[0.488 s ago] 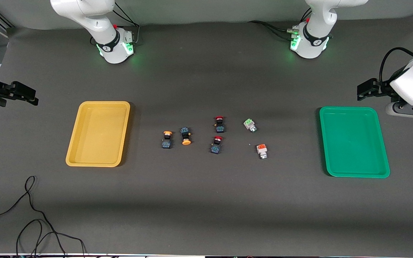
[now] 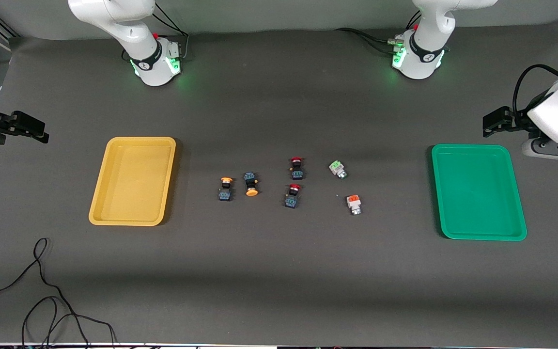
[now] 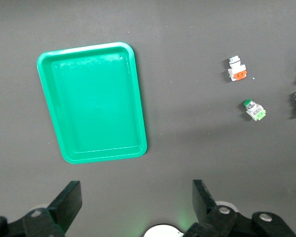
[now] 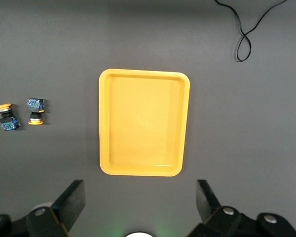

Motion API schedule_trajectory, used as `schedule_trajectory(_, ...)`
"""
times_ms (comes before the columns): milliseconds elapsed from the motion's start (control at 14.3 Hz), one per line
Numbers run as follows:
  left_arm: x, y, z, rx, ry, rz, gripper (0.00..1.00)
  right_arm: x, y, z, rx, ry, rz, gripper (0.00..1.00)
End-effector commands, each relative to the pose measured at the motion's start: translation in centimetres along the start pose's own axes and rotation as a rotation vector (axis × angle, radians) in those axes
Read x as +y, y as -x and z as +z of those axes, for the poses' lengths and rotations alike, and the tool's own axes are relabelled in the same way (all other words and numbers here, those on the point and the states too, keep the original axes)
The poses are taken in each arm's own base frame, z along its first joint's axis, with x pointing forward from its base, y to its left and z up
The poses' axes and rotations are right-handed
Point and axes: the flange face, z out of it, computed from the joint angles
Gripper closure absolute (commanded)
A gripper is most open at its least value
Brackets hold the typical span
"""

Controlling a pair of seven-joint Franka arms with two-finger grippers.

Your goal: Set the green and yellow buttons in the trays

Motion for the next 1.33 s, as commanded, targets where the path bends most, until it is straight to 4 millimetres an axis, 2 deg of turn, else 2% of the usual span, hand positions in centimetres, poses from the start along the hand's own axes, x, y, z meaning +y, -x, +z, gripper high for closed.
schedule_trajectory(0, -0.1, -0.2, -0.2, 0.009, 0.002, 0.001, 0.00, 0.1, -0.2, -0.5, 0.001, -0.013, -0.007, 0.00)
schedule_trajectory(767, -0.4, 0.3, 0.2, -0.018, 0.005, -0.034, 0.00, 0.2, -0.2, -0.4, 0.000, -0.013, -0.010, 0.00)
schedule_trajectory(977, 0.3, 0.5, 1.4, -0.031, 0.003, -0.056, 0.00, 0.2, -0.2, -0.3, -0.004, -0.013, -0.019, 0.00)
schedule_trajectory(1116, 4.2, 0.9, 2.6, -0.032, -0.008, -0.093, 0.00, 0.2, -0.1, -0.3, -0.005, -0.013, -0.021, 0.00)
schedule_trajectory(1256, 9.8, 1.2, 4.6, -0.006, -0.022, -0.192, 0.00, 0.4, -0.1, -0.2, -0.007, -0.013, -0.016, 0.00)
